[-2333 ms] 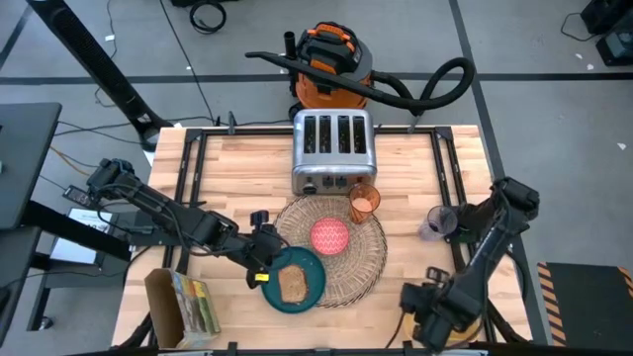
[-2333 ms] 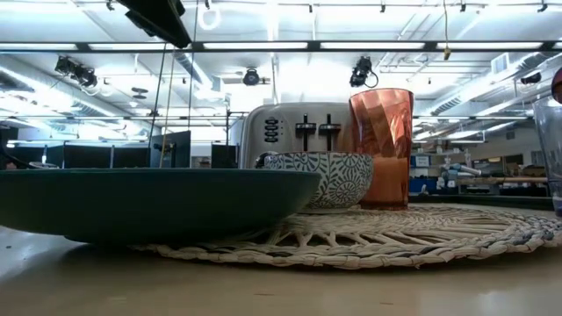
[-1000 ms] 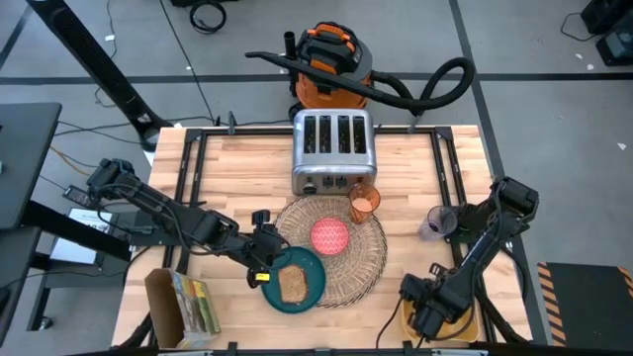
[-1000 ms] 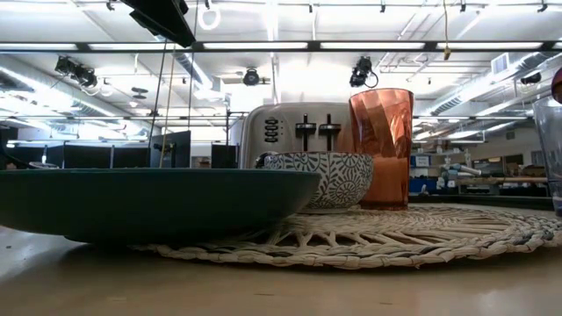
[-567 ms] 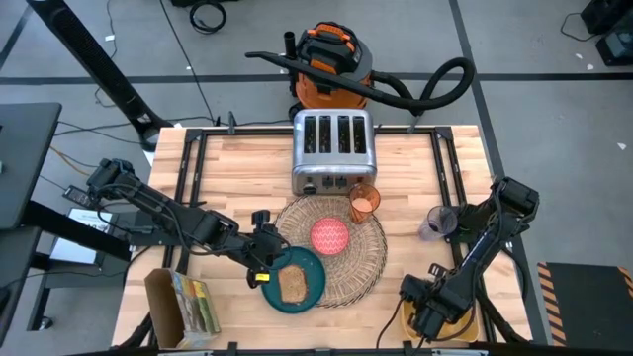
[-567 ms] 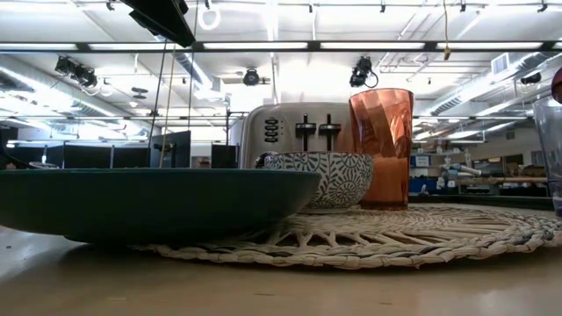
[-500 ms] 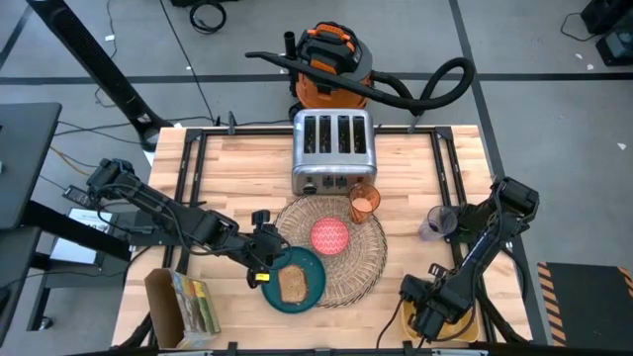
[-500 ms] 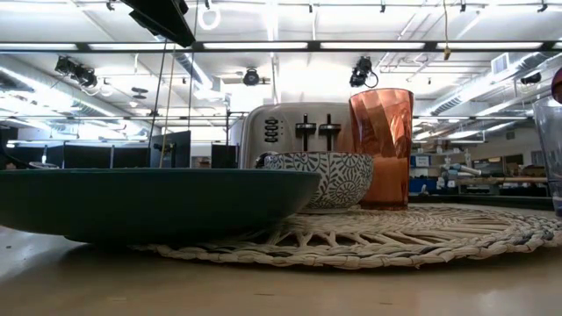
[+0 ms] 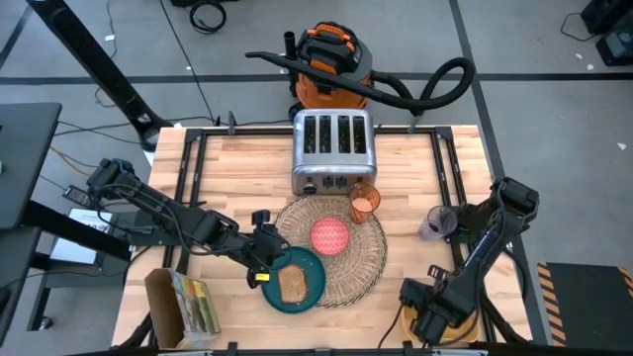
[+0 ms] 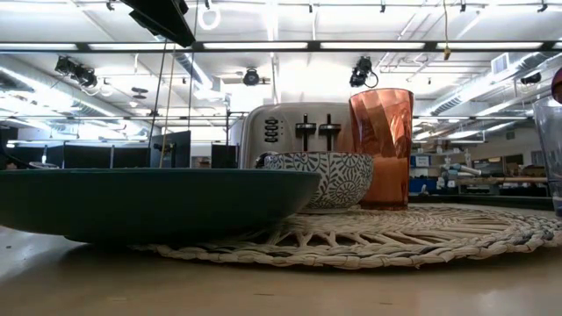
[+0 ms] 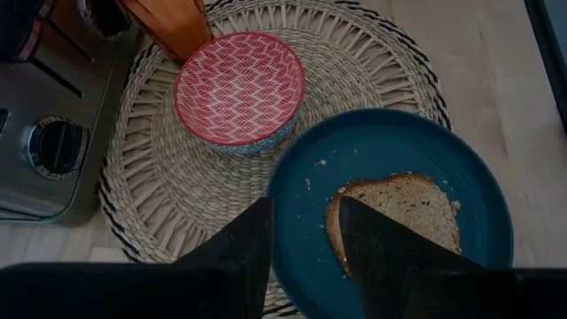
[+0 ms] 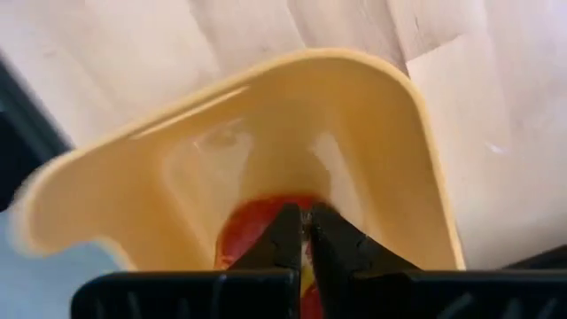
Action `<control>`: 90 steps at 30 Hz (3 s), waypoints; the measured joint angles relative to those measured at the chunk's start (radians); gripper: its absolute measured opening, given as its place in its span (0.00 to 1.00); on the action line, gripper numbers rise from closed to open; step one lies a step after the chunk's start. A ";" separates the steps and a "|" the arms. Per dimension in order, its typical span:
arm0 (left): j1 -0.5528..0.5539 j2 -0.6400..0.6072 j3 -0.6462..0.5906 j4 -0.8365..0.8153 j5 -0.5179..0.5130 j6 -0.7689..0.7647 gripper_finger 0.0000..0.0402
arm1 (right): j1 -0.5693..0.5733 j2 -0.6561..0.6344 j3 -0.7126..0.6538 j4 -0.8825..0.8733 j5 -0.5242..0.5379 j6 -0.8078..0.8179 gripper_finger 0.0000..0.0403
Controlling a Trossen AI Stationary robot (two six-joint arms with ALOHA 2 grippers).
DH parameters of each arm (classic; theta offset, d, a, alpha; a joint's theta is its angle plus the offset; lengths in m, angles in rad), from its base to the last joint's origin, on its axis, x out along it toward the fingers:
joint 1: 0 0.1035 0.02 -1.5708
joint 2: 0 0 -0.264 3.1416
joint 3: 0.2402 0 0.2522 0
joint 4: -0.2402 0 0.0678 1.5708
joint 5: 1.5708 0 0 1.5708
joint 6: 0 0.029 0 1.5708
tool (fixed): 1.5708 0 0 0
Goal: Arrange a breakfast setting
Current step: Put the red apple on the brown placemat to the top left of the red patterned bowl, then put the blue spoon on the brown placemat to the right of the red patterned bowl
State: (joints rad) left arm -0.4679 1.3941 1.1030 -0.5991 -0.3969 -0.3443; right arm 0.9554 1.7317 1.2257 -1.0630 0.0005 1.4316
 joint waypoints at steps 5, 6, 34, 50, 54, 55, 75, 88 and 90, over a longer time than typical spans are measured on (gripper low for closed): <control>0.000 0.000 0.000 -0.001 0.000 0.000 0.35 | 0.000 -0.005 0.128 -0.093 0.012 -0.063 0.03; 0.000 0.000 0.000 -0.001 0.000 0.000 0.35 | 0.000 -0.006 0.152 -0.109 0.019 -0.071 0.03; -0.010 -0.239 0.001 -0.216 -0.003 0.042 0.35 | -0.319 -0.008 0.480 0.002 0.523 -0.832 0.04; -0.001 -0.272 0.001 -0.431 -0.056 -0.043 0.35 | -0.681 0.087 0.480 0.353 0.476 -1.153 0.04; -0.001 -0.272 0.001 -0.435 -0.056 -0.044 0.35 | -0.757 0.141 0.480 0.413 0.441 -1.171 0.04; -0.001 -0.271 0.001 -0.437 -0.056 -0.044 0.35 | -0.774 0.156 0.480 0.442 0.434 -1.173 0.04; -0.008 -0.271 0.001 -0.448 -0.052 -0.069 0.35 | -0.903 0.406 0.481 0.580 0.398 -1.118 0.04; -0.026 -0.271 0.001 -0.448 -0.052 -0.090 0.35 | -0.899 0.401 0.480 0.578 0.406 -1.117 0.26; -0.026 -0.271 0.001 -0.448 -0.052 -0.090 0.35 | -0.898 0.390 0.480 0.579 0.407 -1.118 0.29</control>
State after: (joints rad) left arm -0.4934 1.1229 1.1042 -1.0473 -0.4492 -0.4343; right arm 0.0574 2.1217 1.7058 -0.4844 0.4078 0.3134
